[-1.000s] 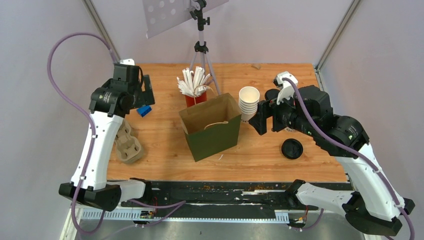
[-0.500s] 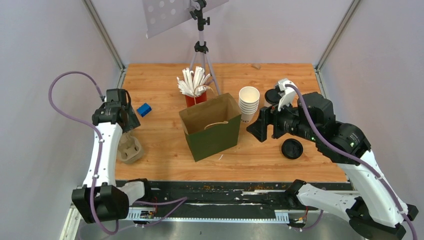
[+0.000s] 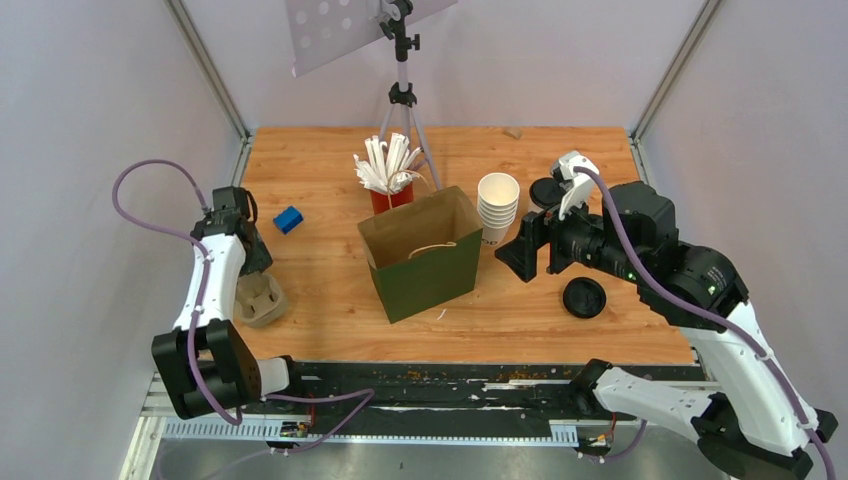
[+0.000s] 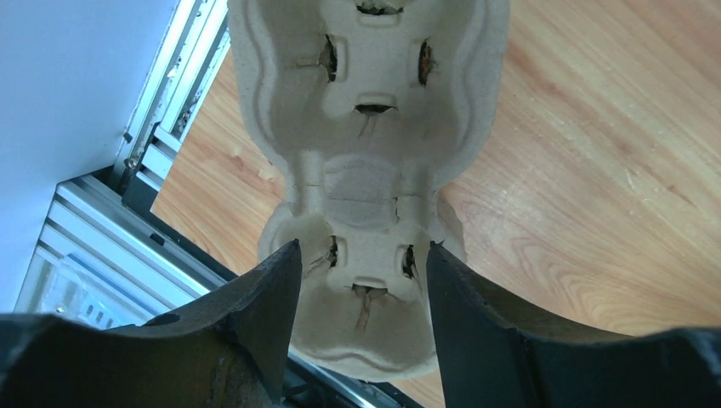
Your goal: Pack the takeout coffee
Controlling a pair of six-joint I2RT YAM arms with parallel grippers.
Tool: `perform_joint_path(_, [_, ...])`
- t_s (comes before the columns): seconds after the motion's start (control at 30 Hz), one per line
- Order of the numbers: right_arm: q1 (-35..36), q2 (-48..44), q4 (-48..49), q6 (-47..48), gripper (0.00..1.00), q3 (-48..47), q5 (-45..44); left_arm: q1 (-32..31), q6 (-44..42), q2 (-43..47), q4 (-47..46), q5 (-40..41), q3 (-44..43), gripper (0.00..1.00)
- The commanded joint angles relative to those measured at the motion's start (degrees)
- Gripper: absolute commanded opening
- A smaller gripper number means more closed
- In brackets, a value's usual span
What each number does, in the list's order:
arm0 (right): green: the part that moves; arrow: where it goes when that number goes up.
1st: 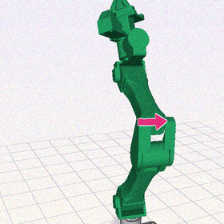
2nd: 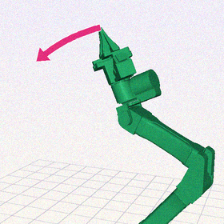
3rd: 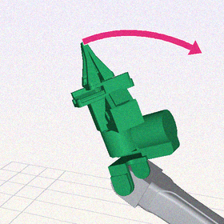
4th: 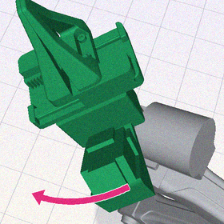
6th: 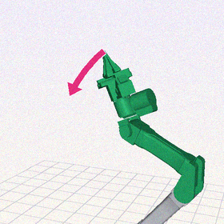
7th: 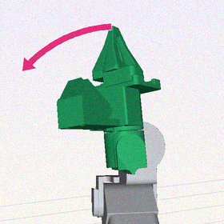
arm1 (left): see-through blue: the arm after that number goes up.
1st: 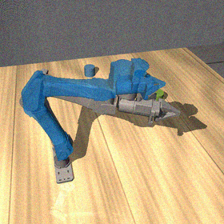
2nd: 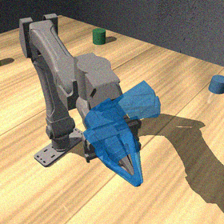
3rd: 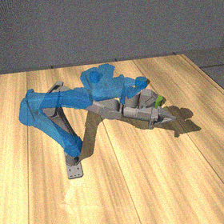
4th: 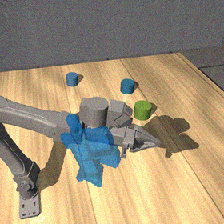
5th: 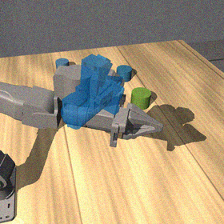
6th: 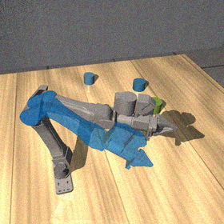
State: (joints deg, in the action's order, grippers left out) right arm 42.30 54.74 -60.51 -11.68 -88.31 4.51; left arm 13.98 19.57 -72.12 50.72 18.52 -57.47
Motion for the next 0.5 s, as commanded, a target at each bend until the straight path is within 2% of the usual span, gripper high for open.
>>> perform_joint_path(0.0, [0.2,0.5,2.0,1.6,0.83,-2.1,-0.3,0.9,-1.9,-0.4,-3.4,1.3,0.9,0.62])
perform_joint_path(0.1, [0.2,0.8,2.2,1.3,0.83,-1.7,-0.4,2.0,-1.6,-0.9,-3.5,2.3,1.3,0.6])
perform_joint_path(0.33, [0.1,0.5,2.2,1.2,0.83,-1.0,-0.8,3.1,-2.9,-2.1,-7.7,-2.6,1.8,0.57])
perform_joint_path(0.47, [0.1,1.0,1.8,1.6,0.83,-1.7,-0.9,3.3,-3.5,-2.7,-7.8,-2.3,1.9,0.56])
